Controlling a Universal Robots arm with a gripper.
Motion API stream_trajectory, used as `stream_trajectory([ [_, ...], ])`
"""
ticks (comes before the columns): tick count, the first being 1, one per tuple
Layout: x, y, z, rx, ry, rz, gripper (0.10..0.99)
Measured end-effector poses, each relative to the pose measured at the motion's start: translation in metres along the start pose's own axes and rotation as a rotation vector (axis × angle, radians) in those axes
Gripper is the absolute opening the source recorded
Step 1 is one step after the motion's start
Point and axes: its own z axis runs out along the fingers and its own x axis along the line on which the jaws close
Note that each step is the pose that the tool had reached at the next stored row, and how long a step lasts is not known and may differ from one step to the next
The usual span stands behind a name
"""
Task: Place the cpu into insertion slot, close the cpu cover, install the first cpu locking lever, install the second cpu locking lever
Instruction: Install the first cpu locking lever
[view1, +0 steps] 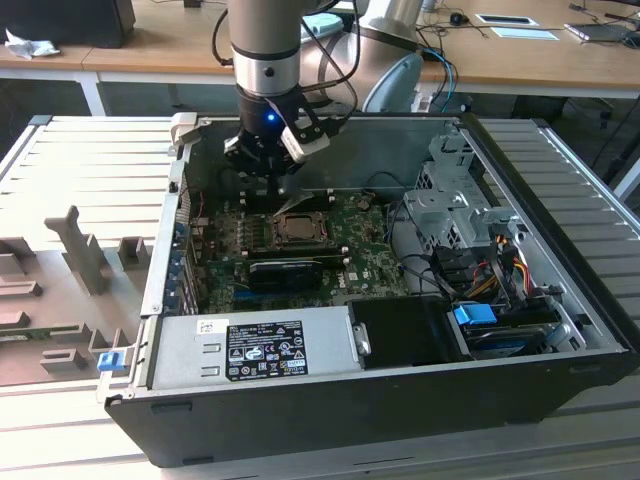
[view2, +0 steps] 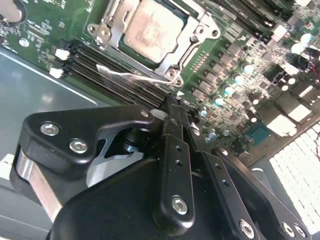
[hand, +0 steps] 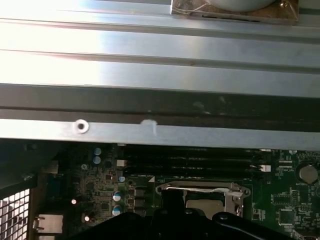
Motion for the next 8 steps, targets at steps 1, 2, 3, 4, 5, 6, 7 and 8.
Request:
stream_trajectory([
  [1,-0.0014,-0.0001,0.0003,0.000,0.0000,0.000,0.106],
  [2,-0.0032,-0.0002,0.0007,-0.001,-0.0001,0.000,0.106],
  [3,-0.0038,-0.0003,0.0010,-0.003,-0.0001,0.000,0.106],
  [4,-0.0043,-0.0004,0.0013,-0.005,-0.0001,0.000,0.106],
  [5,-0.0048,-0.0004,0.0017,-0.006,-0.0003,0.000,0.106],
  [6,-0.0052,-0.0004,0.0019,-0.006,-0.0003,0.000,0.106],
  [7,-0.0056,-0.0004,0.0020,-0.006,-0.0003,0.000,0.106],
  [8,-0.0061,-0.0005,0.0021,-0.006,-0.0003,0.000,0.106],
])
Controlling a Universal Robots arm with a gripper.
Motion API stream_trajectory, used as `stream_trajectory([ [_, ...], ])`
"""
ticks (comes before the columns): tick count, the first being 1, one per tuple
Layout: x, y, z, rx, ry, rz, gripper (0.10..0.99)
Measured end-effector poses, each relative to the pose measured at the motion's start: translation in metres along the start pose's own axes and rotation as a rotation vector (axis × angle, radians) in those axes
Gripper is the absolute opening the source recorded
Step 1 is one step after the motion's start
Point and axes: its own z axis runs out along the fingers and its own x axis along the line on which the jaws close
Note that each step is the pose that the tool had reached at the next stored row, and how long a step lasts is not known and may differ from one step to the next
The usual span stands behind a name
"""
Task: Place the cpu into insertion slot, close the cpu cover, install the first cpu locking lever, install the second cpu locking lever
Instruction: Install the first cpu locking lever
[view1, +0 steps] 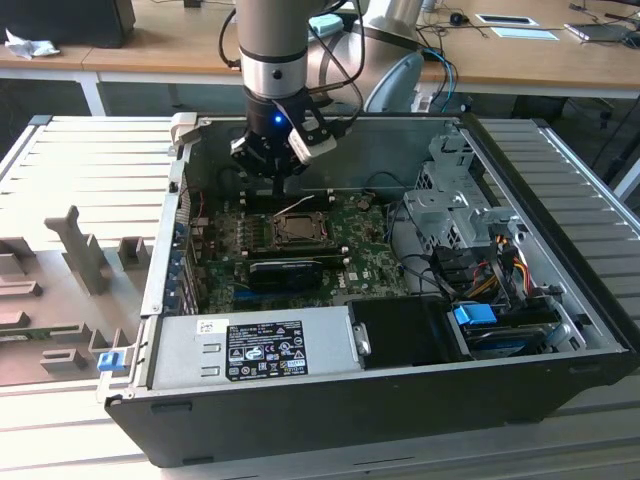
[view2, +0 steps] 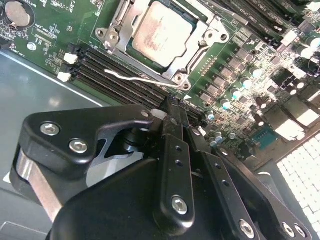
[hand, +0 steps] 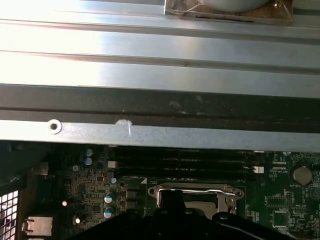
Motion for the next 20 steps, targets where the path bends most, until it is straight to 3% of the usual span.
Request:
stream_trajectory([
  [7,-0.0014,-0.0001,0.0005,-0.005,-0.0003,0.000,0.106],
  [9,-0.0018,-0.0002,0.0007,-0.011,-0.0006,0.000,0.106],
  [15,-0.0069,-0.0008,0.0030,-0.053,-0.0027,0.001,0.106],
  [20,-0.0090,-0.0015,0.0091,-0.051,-0.0026,-0.011,0.106],
])
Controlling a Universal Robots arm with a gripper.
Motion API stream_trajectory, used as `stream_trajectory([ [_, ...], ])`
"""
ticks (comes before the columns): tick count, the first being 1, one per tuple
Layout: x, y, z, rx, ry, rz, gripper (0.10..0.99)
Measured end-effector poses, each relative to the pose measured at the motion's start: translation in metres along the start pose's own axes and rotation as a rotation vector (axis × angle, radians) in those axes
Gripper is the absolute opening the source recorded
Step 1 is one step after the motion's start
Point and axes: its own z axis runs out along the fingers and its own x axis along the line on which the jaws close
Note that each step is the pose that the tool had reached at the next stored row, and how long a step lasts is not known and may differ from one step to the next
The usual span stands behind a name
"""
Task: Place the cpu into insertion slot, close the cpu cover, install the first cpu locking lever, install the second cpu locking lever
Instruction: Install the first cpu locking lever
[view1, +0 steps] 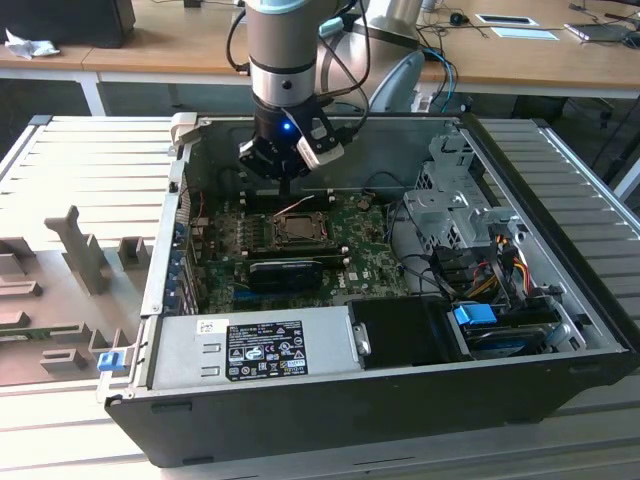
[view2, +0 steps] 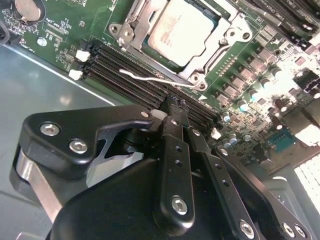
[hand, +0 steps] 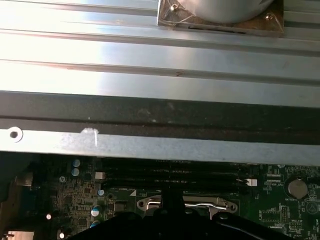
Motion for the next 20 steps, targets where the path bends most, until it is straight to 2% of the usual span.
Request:
stream_trajectory([
  [5,0.0001,-0.0007,0.0014,0.001,0.0032,-0.026,0.106],
  [20,-0.0026,-0.0028,0.0016,0.001,0.0035,-0.028,0.106],
])
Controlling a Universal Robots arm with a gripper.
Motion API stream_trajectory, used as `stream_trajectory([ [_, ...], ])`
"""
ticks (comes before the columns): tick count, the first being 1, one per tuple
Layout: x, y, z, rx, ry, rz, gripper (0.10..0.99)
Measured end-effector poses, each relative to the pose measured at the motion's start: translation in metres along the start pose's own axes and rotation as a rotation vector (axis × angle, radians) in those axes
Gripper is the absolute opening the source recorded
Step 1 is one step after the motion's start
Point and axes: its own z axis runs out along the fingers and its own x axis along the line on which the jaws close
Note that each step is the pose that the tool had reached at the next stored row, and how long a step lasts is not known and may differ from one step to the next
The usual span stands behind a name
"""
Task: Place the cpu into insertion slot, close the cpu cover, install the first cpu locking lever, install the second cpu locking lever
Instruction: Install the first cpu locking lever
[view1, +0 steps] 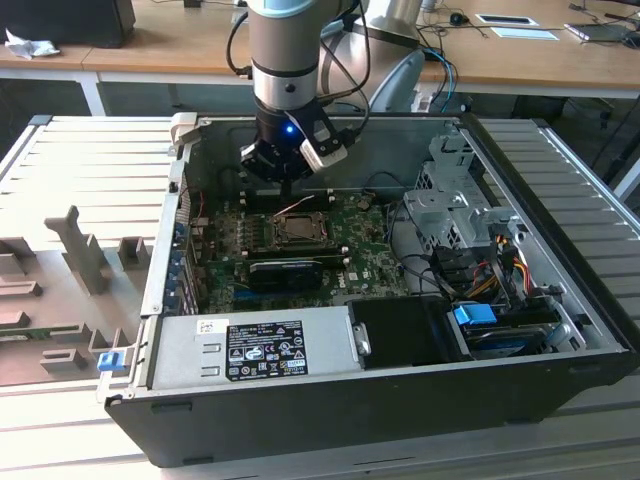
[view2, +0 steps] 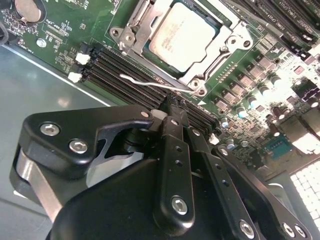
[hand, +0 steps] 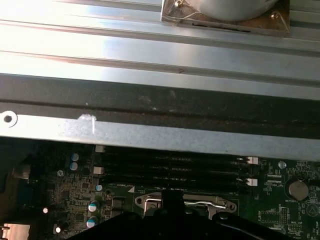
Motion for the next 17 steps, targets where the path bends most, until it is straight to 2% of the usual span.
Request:
stream_trajectory([
  [5,-0.0069,-0.0009,0.0026,0.000,0.0005,-0.003,0.106],
  [10,-0.0103,-0.0015,0.0067,0.000,0.0008,-0.010,0.106],
  [17,-0.0183,0.0028,0.0115,0.000,0.0009,-0.011,0.106],
])
